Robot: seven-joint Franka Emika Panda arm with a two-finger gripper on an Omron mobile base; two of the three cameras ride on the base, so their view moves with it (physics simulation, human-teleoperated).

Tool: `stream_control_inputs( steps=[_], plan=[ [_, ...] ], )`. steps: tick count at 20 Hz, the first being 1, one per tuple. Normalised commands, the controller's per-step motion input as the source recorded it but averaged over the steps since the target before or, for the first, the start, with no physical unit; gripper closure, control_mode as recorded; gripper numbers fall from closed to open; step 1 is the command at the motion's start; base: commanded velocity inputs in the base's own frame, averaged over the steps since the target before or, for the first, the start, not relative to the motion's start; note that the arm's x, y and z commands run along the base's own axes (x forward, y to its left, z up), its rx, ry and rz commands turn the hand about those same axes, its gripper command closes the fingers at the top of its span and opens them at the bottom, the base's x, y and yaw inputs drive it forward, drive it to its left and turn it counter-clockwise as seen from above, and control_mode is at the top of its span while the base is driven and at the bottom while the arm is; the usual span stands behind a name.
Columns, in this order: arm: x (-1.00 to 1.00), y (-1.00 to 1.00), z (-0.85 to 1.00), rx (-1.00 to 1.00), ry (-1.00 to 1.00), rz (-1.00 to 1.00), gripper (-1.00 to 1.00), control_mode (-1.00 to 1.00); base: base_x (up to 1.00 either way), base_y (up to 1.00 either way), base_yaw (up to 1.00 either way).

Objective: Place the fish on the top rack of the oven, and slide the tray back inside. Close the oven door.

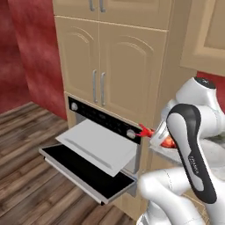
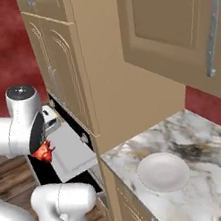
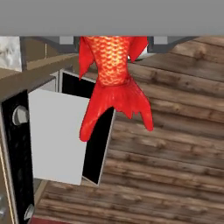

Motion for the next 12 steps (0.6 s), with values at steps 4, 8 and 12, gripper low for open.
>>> stream_control_inputs(
  steps=[4, 8, 12],
  plan=[
    [0.0, 0.0, 0.0, 0.0, 0.0, 0.0, 1.0, 1.0, 0.34, 0.19, 0.29],
    [0.0, 0.0, 0.0, 0.0, 0.0, 0.0, 1.0, 1.0, 0.07, 0.0, 0.17],
    [0.0, 0.0, 0.0, 0.0, 0.0, 0.0, 1.0, 1.0, 0.0, 0.0, 0.14]
  ],
)
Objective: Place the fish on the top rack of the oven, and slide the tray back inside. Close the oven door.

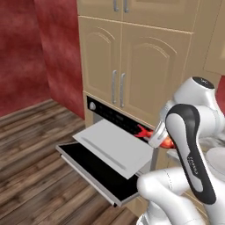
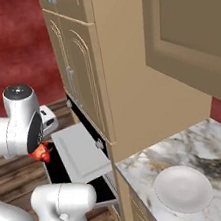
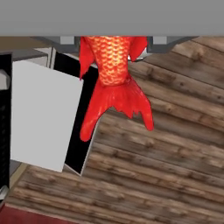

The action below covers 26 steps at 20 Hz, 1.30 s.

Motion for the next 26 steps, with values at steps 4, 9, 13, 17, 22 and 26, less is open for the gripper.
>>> stream_control_inputs(
  steps=[4, 9, 13, 17, 22, 26],
  plan=[
    [0.0, 0.0, 0.0, 0.0, 0.0, 0.0, 1.0, 1.0, 0.02, 0.01, 0.11],
    [0.17, 0.15, -0.13, -0.02, 0.01, 0.0, 1.0, -1.0, 0.08, 0.06, 0.02],
    [0.23, 0.23, -0.09, -0.05, 0.02, 0.0, 1.0, -1.0, 0.0, 0.0, 0.0],
    [0.23, 0.15, -0.18, -0.08, 0.0, 0.0, 1.0, -1.0, 0.0, 0.0, 0.0],
    [0.35, 0.28, -0.41, -0.16, 0.0, 0.0, 1.0, -1.0, 0.0, 0.0, 0.0],
    [0.41, 0.42, -0.46, -0.19, 0.0, 0.0, 1.0, -1.0, 0.0, 0.0, 0.0]
  ],
)
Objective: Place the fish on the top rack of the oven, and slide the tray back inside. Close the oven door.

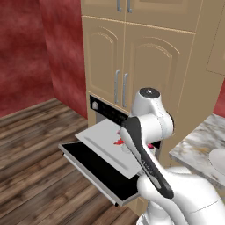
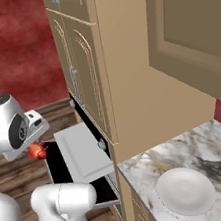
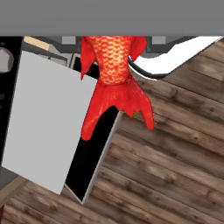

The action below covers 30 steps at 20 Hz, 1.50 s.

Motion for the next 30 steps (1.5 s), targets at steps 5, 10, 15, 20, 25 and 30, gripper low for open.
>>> stream_control_inputs(
  steps=[5, 10, 15, 20, 25, 30],
  plan=[
    [0.42, 0.26, -0.39, -0.14, 0.0, 0.0, 1.0, -1.0, 0.0, 0.0, 0.0],
    [0.53, 0.0, -0.33, -0.07, 0.0, 0.0, 1.0, -1.0, 0.0, 0.0, 0.0],
    [0.4, 0.0, -0.11, -0.01, 0.0, 0.0, 1.0, -1.0, 0.0, 0.0, 0.0],
    [0.47, 0.0, -0.28, -0.03, 0.0, 0.0, 1.0, -1.0, 0.0, 0.0, 0.0],
    [0.57, 0.0, -0.38, -0.06, 0.0, 0.0, 1.0, -1.0, 0.0, 0.0, 0.0],
    [0.62, 0.0, -0.29, -0.04, 0.0, 0.0, 1.0, -1.0, 0.0, 0.0, 0.0]
  ],
)
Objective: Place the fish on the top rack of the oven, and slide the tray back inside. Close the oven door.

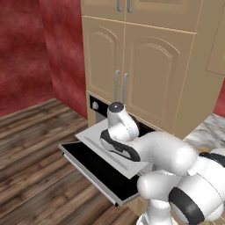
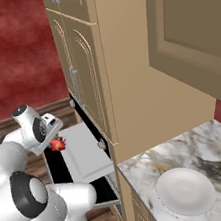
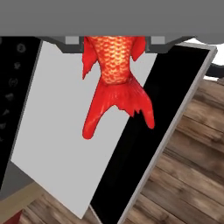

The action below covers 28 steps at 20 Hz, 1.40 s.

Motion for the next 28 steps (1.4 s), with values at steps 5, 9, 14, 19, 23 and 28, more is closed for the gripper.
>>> stream_control_inputs(
  steps=[5, 9, 14, 19, 23, 28],
  plan=[
    [0.62, 0.0, -0.24, -0.01, 0.0, 0.0, 1.0, -1.0, 0.0, 0.0, 0.0],
    [0.59, 0.0, -0.31, -0.01, 0.0, 0.0, 1.0, -1.0, 0.0, 0.0, 0.0],
    [0.43, 0.02, -0.6, -0.07, 0.0, 0.0, 1.0, -1.0, 0.0, 0.0, 0.0],
    [0.45, 0.07, -0.49, -0.07, 0.0, 0.0, 1.0, -1.0, 0.0, 0.0, 0.0],
    [0.46, 0.0, -0.26, -0.02, 0.01, 0.0, 1.0, -1.0, 0.0, 0.0, 0.0],
    [0.46, 0.01, -0.25, -0.01, 0.04, 0.0, 1.0, -1.0, 0.0, 0.0, 0.0]
  ],
)
